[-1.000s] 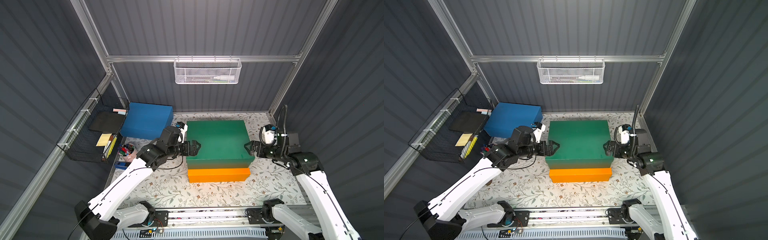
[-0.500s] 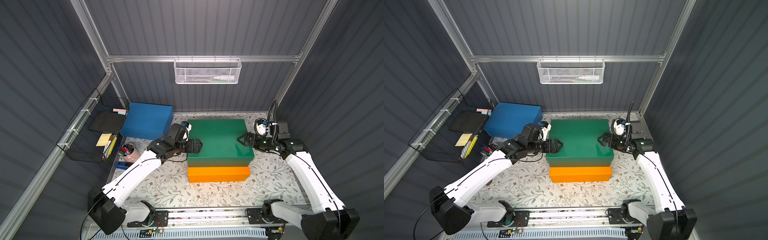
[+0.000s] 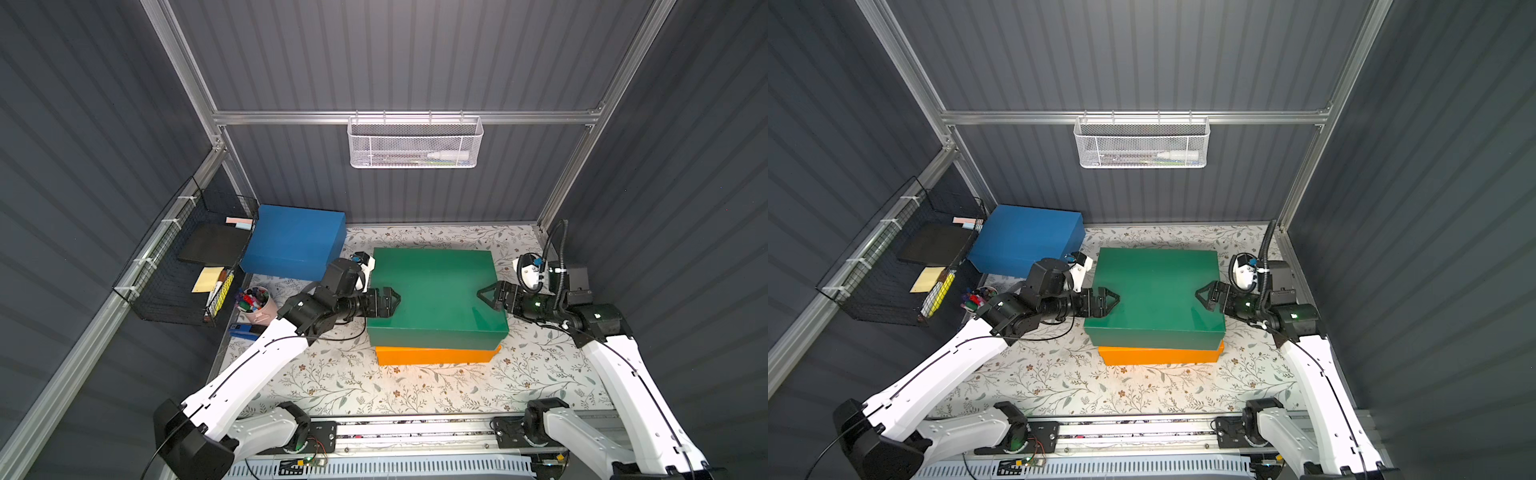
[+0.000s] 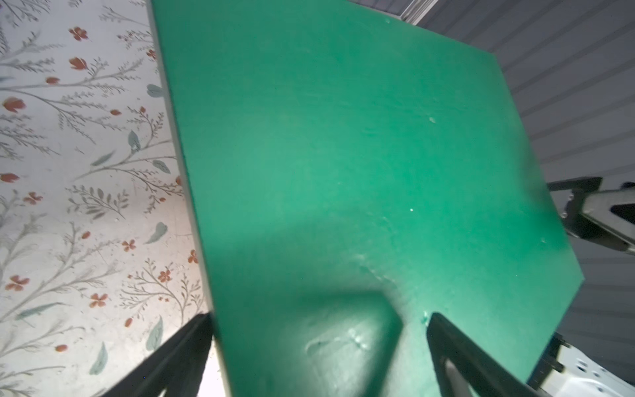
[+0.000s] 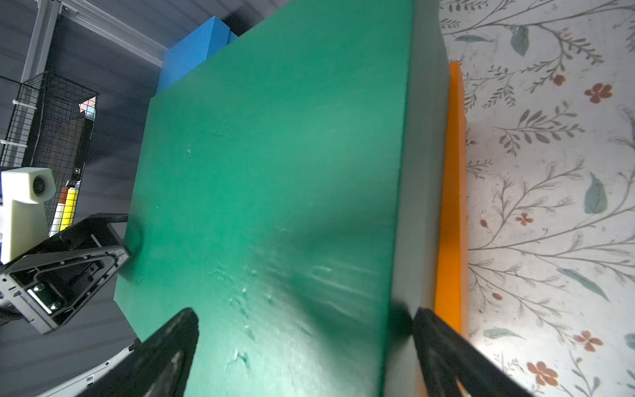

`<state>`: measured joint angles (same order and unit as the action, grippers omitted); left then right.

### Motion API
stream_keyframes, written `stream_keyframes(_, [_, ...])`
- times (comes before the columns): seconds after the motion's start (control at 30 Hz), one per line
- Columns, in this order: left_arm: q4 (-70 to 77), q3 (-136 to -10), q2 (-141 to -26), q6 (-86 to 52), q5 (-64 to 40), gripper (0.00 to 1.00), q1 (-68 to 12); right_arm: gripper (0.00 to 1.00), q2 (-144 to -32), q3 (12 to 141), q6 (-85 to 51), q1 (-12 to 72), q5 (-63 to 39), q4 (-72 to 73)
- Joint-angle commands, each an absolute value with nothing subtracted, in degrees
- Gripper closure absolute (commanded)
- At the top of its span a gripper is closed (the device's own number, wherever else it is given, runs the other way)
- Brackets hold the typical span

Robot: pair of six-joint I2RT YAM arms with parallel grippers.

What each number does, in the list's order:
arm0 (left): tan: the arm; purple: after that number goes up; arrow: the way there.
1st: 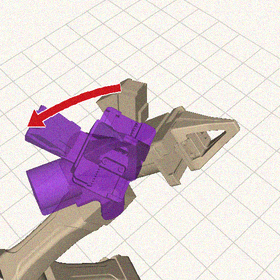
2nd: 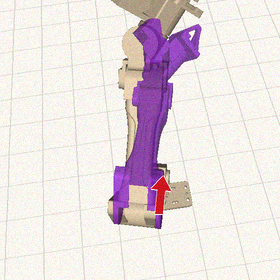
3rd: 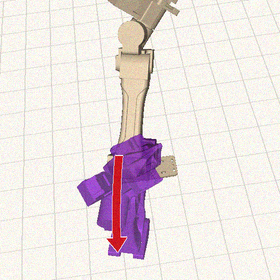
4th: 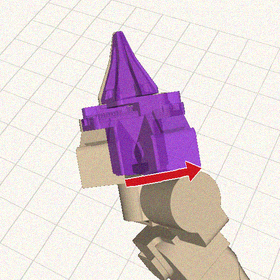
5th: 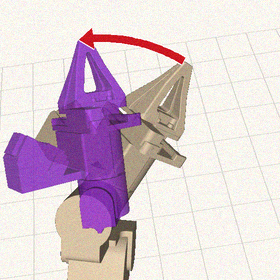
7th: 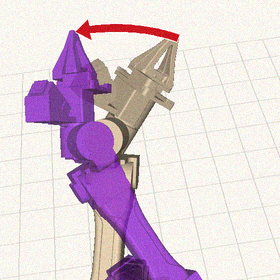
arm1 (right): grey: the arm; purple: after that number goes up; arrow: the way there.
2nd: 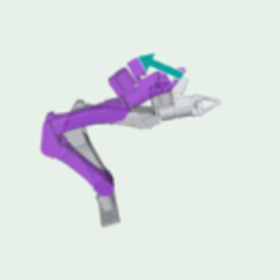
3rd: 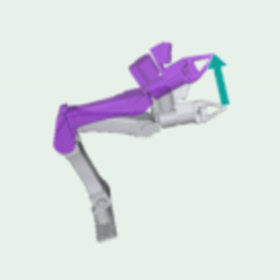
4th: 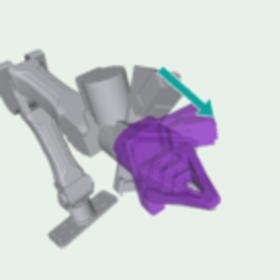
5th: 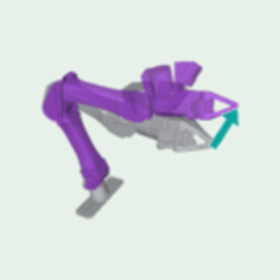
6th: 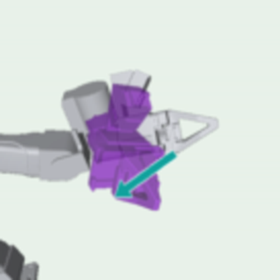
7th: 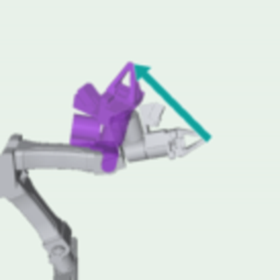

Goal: Stack the shoeboxes
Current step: Place the shoebox at the shoebox.

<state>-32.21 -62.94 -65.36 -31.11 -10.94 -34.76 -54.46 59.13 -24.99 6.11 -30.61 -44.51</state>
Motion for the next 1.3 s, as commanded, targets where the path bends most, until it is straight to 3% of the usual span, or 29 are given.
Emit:
stream_keyframes(0.0, [-28.4,-61.2,-63.9,-33.9,-15.7,0.01,-35.5,0.01,-54.7,58.8,-23.8,6.8,-31.8,-44.1])
stream_keyframes(0.37, [-27.5,-59.3,-62.1,-36.0,-15.6,0.00,-35.5,0.01,-59.2,60.6,-22.5,6.7,-32.6,-42.2])
stream_keyframes(0.97, [-29.5,-61.8,-64.2,-33.8,-14.4,0.00,-35.5,0.01,-56.9,59.9,-22.4,6.7,-30.8,-43.7])
stream_keyframes(1.27, [-36.6,-67.3,-64.4,-31.5,-7.4,0.00,-35.4,0.01,-56.6,60.9,-20.7,6.1,-27.9,-45.9])
